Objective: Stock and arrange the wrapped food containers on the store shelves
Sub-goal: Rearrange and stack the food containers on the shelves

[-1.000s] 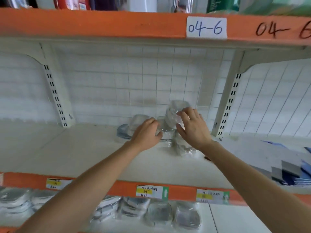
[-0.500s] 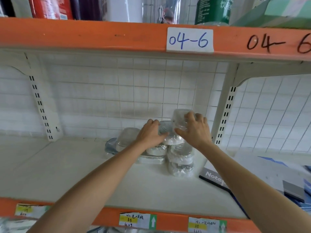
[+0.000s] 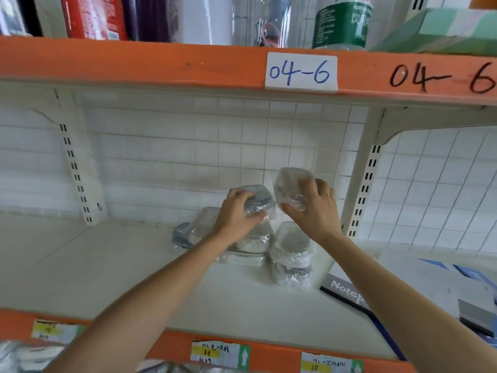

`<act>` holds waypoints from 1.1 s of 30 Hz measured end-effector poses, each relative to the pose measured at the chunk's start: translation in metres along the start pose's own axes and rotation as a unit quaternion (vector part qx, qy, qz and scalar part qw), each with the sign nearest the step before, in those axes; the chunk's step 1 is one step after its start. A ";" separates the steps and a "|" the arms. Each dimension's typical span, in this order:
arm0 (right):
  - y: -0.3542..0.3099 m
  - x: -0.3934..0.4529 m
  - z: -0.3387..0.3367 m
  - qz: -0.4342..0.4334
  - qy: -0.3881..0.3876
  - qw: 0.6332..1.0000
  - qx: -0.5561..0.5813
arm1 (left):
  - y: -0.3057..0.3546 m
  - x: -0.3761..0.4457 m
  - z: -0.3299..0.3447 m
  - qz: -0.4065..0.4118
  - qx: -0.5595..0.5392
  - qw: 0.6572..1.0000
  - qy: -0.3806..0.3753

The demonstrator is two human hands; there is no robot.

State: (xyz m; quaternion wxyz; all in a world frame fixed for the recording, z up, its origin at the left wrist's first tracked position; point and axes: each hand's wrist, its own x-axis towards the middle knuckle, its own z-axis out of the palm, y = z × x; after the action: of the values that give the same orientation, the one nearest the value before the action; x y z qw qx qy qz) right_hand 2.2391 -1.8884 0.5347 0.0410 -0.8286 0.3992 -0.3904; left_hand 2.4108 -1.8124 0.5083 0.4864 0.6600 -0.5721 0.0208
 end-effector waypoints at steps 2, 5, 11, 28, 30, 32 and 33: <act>-0.016 0.001 0.011 -0.016 -0.009 0.999 0.036 | -0.011 -0.012 -0.032 0.007 0.001 0.999 0.042; -0.047 -0.006 0.038 -0.065 -0.054 0.994 0.071 | -0.031 -0.036 -0.082 -0.019 0.034 0.997 0.065; -0.122 -0.048 0.094 -0.190 -0.210 0.942 0.178 | -0.089 -0.114 -0.161 -0.121 0.163 0.978 0.041; -0.182 -0.096 0.175 -0.076 -0.389 0.918 -0.019 | -0.148 -0.128 -0.175 -0.456 0.321 0.828 -0.058; -0.182 -0.101 0.181 -0.078 -0.341 0.937 -0.021 | -0.155 -0.128 -0.169 -0.440 0.329 0.835 -0.030; -0.179 -0.103 0.184 -0.072 -0.314 0.946 -0.004 | -0.160 -0.132 -0.169 -0.413 0.326 0.850 -0.023; -0.178 -0.104 0.185 -0.069 -0.299 0.952 0.002 | -0.160 -0.136 -0.169 -0.393 0.326 0.860 -0.015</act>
State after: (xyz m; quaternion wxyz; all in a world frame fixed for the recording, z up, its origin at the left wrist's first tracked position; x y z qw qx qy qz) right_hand 2.4376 -1.7403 0.4102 0.1331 -0.9329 0.3097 -0.1271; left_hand 2.5777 -1.6208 0.4185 0.2026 0.9512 -0.2325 0.0029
